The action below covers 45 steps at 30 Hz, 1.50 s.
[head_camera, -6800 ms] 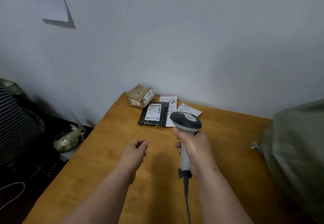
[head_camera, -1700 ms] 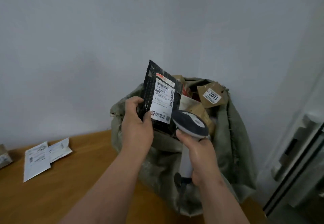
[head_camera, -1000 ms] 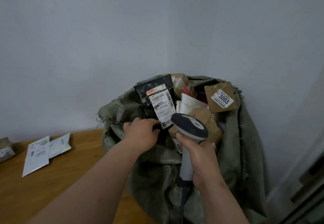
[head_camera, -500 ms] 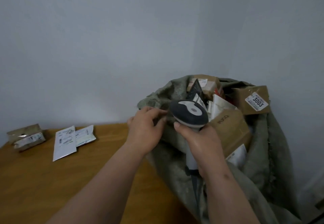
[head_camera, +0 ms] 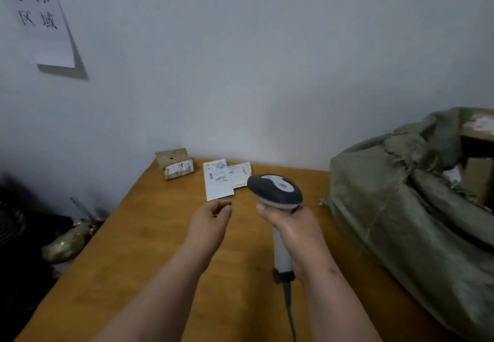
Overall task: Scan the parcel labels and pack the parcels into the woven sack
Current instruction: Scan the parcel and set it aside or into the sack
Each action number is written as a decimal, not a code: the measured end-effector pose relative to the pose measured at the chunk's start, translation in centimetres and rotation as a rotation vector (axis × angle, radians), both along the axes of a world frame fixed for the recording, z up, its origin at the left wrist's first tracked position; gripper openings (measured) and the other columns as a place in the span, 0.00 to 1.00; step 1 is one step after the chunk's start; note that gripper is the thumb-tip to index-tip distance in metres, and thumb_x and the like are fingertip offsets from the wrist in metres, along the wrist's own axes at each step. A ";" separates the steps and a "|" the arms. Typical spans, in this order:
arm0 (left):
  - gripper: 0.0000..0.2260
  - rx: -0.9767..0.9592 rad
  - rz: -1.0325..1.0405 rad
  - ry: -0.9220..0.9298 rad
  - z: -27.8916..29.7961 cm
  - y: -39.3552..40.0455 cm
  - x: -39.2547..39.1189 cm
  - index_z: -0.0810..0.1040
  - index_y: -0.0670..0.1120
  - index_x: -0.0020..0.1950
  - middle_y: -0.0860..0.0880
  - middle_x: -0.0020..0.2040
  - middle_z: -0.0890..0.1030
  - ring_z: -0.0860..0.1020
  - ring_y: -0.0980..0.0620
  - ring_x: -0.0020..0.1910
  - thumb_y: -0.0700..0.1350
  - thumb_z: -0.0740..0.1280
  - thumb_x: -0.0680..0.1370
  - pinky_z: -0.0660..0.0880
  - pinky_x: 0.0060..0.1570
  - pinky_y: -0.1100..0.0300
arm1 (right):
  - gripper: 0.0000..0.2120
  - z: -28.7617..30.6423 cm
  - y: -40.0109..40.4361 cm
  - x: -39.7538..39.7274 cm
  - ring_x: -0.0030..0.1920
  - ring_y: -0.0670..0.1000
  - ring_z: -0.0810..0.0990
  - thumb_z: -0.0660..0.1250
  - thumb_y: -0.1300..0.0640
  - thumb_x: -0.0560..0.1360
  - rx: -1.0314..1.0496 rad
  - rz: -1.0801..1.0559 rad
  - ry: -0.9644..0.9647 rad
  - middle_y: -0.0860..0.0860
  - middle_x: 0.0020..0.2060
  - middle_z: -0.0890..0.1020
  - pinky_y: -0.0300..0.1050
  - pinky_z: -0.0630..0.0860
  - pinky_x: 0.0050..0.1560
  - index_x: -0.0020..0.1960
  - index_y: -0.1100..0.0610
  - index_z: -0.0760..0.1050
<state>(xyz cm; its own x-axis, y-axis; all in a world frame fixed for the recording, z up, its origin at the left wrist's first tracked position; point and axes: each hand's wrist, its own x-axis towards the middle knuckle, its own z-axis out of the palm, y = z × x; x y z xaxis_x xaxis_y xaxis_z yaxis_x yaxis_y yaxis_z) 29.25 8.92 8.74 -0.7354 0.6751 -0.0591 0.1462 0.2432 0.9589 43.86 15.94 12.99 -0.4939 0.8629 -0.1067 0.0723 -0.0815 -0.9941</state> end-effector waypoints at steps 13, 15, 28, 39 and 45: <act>0.09 -0.259 0.127 -0.227 -8.0 1.1 -12.9 0.78 0.50 0.61 0.50 0.56 0.80 0.77 0.52 0.55 0.48 0.63 0.83 0.70 0.53 0.58 | 0.11 -6.9 6.7 -14.5 0.46 0.51 0.81 0.78 0.50 0.70 -0.196 -0.028 -0.095 0.49 0.43 0.84 0.46 0.74 0.42 0.49 0.49 0.80; 0.10 -0.285 0.142 -0.253 -9.1 2.5 -14.7 0.78 0.49 0.63 0.50 0.56 0.79 0.77 0.50 0.57 0.48 0.63 0.83 0.71 0.54 0.57 | 0.09 -8.4 8.9 -16.3 0.43 0.51 0.81 0.78 0.50 0.71 -0.226 -0.045 -0.115 0.49 0.40 0.83 0.46 0.73 0.41 0.47 0.51 0.80; 0.21 -0.326 0.126 -0.415 -17.6 14.3 -22.5 0.69 0.46 0.74 0.47 0.68 0.76 0.75 0.46 0.65 0.48 0.65 0.82 0.71 0.68 0.47 | 0.13 -18.4 17.8 -24.3 0.43 0.47 0.80 0.76 0.50 0.72 -0.329 -0.070 -0.269 0.48 0.42 0.82 0.42 0.70 0.36 0.52 0.53 0.79; 0.22 -0.230 0.138 -0.504 -21.0 20.8 -26.7 0.67 0.48 0.76 0.62 0.56 0.80 0.79 0.66 0.49 0.44 0.65 0.82 0.74 0.50 0.66 | 0.08 -23.3 21.1 -29.8 0.43 0.40 0.79 0.77 0.53 0.71 -0.337 -0.061 -0.279 0.42 0.42 0.83 0.37 0.70 0.36 0.47 0.49 0.79; 0.17 -0.257 0.187 -0.667 -21.0 21.5 -27.2 0.73 0.48 0.70 0.50 0.56 0.82 0.80 0.53 0.51 0.44 0.66 0.81 0.75 0.42 0.62 | 0.10 -24.1 19.8 -29.9 0.41 0.30 0.80 0.77 0.54 0.71 -0.318 -0.026 -0.210 0.35 0.40 0.85 0.32 0.71 0.40 0.49 0.45 0.80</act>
